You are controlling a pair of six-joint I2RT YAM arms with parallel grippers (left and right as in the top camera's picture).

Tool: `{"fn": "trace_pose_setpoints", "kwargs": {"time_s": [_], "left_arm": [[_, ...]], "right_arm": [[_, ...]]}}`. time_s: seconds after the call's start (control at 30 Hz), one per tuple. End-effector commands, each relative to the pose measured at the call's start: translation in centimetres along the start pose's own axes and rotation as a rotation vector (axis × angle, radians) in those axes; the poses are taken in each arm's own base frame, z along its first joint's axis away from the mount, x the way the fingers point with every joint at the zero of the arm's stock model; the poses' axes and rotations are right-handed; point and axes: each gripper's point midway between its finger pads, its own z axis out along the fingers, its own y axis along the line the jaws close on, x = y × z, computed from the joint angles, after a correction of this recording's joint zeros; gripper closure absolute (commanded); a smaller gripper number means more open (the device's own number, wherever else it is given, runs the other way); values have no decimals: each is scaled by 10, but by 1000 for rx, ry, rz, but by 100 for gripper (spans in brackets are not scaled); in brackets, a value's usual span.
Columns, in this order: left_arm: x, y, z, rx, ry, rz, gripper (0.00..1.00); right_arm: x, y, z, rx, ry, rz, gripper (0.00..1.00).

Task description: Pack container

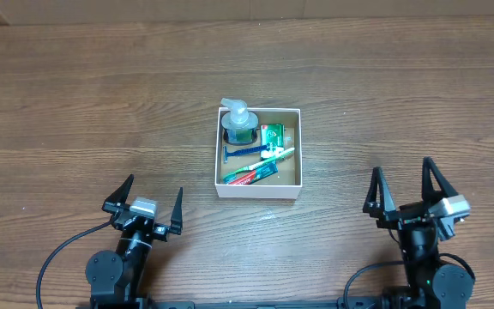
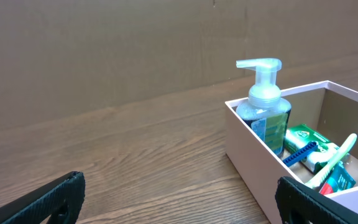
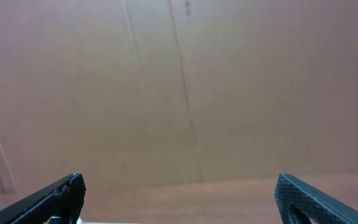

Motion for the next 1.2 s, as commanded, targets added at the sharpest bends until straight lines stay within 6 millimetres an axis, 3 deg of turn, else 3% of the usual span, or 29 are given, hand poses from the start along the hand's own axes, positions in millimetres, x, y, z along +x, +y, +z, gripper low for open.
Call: {"fn": "trace_pose_setpoints", "kwargs": {"time_s": [0.0,0.2,0.43,0.63,1.17], "left_arm": [[-1,3,-1,-17,-6,13,0],[-1,3,-1,-17,-6,13,0],[-1,3,-1,-17,-6,13,0],[-1,3,-1,-17,-6,13,0],[-1,3,-1,-17,-6,13,0]], "right_arm": [[14,-4,-1,13,16,6,0],[34,-15,-2,60,55,13,0],[42,-32,-4,154,82,14,0],[87,-42,-14,200,263,31,0],[85,-43,-13,197,263,-29,0]]}}
